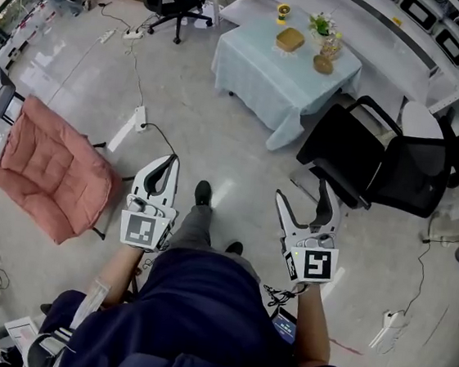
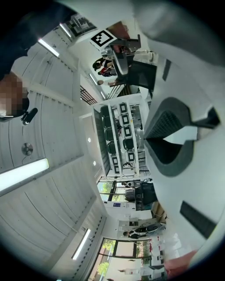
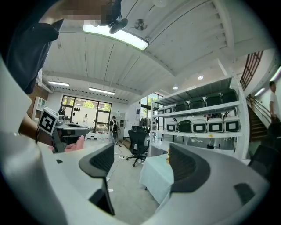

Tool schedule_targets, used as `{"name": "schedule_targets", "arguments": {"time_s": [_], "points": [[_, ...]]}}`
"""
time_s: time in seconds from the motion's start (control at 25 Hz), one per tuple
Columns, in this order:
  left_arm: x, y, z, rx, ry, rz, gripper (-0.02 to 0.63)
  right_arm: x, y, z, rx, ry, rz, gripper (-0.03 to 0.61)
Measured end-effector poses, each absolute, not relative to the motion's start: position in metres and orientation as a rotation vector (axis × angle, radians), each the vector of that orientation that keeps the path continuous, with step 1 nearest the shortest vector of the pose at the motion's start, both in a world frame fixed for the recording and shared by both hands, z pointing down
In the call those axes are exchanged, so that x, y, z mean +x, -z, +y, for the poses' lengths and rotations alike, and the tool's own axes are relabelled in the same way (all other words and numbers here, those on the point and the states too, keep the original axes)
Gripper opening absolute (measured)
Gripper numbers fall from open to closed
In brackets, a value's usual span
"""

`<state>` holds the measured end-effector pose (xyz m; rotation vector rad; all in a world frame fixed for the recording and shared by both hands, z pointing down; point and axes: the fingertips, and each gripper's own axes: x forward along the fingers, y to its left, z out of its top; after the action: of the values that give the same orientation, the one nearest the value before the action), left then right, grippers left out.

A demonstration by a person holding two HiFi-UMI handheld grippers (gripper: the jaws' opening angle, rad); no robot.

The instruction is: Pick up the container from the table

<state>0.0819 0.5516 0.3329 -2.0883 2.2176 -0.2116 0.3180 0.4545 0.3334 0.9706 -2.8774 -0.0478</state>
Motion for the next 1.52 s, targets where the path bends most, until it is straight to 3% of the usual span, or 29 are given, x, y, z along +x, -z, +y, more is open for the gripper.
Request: {"name": "schedule_targets", "arguments": {"time_s": [0.72,1.52], "points": [[-0.121,-0.345,0.332,-2.301,0.177,2.034,0.005,0.120,-0.348,0.215,1.294,0.006,-2.724,0.390],[-0.216,-0.362,0.094,-2.338,0.192,1.991,0.005,0.050,-0.453,-0.075,1.411,-0.171,-2.539,0.385]]}}
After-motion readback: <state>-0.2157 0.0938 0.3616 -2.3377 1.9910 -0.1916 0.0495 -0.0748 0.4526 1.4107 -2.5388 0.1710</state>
